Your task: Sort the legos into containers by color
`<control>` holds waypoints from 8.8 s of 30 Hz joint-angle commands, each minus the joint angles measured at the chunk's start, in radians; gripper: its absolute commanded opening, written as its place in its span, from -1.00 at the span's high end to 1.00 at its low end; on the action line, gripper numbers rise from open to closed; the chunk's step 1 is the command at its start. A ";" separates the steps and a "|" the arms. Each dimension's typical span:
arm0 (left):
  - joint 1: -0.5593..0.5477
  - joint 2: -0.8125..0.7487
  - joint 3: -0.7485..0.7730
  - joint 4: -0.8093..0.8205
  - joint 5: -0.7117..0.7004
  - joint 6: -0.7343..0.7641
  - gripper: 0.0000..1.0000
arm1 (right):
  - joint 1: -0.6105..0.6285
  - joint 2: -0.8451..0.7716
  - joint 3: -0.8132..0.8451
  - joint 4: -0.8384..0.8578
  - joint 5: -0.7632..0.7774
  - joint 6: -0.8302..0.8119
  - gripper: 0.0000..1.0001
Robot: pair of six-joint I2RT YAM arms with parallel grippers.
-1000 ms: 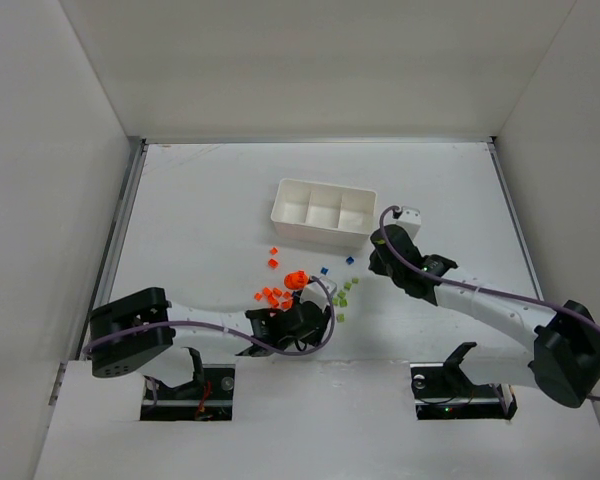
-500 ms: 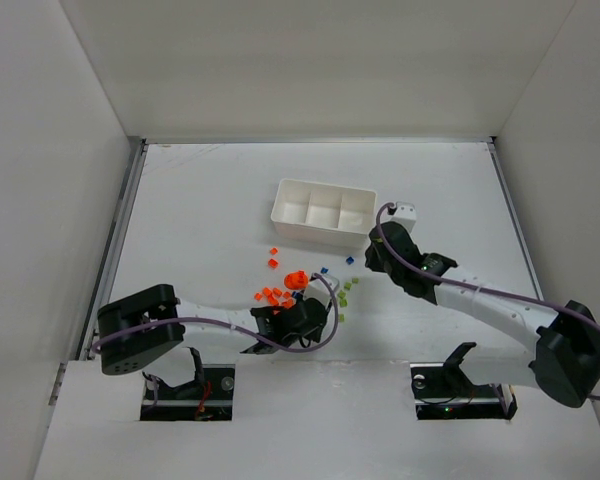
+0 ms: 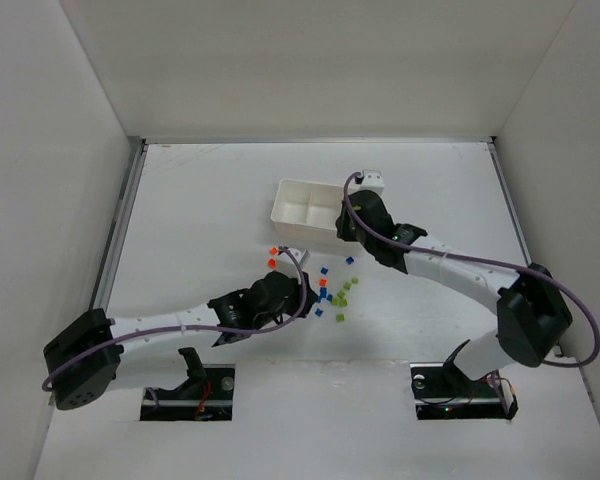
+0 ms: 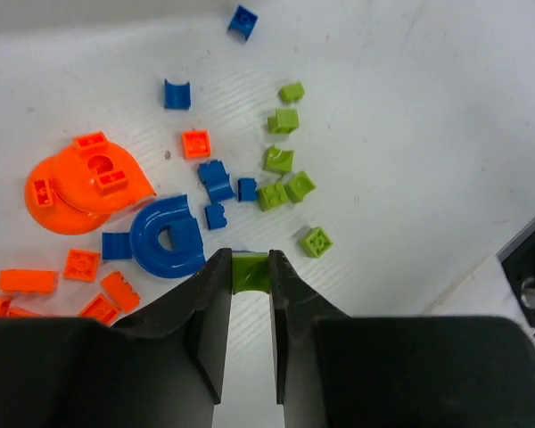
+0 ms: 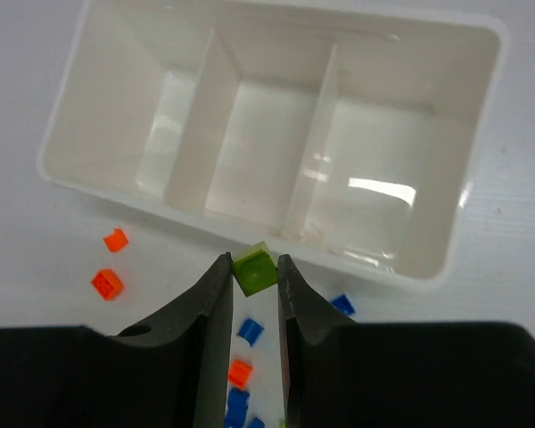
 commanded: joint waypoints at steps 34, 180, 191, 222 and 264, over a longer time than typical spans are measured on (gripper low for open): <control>0.410 0.584 0.629 0.148 0.067 -0.038 0.62 | 0.160 -0.258 -0.360 0.011 -0.038 0.031 0.08; 0.148 -0.018 0.014 -0.006 -0.144 -0.061 0.41 | 0.208 -0.029 -0.303 -0.075 -0.165 0.019 0.33; -0.039 -0.040 -0.062 0.004 -0.216 -0.090 0.36 | 0.191 -0.141 -0.302 -0.125 -0.142 0.048 0.74; -0.185 -0.075 -0.147 -0.002 -0.368 -0.236 0.30 | 0.362 0.102 -0.337 -0.073 0.206 0.304 0.18; -0.144 0.195 -0.033 0.073 -0.333 -0.158 0.16 | -0.014 0.216 0.159 0.161 -0.051 -0.069 0.05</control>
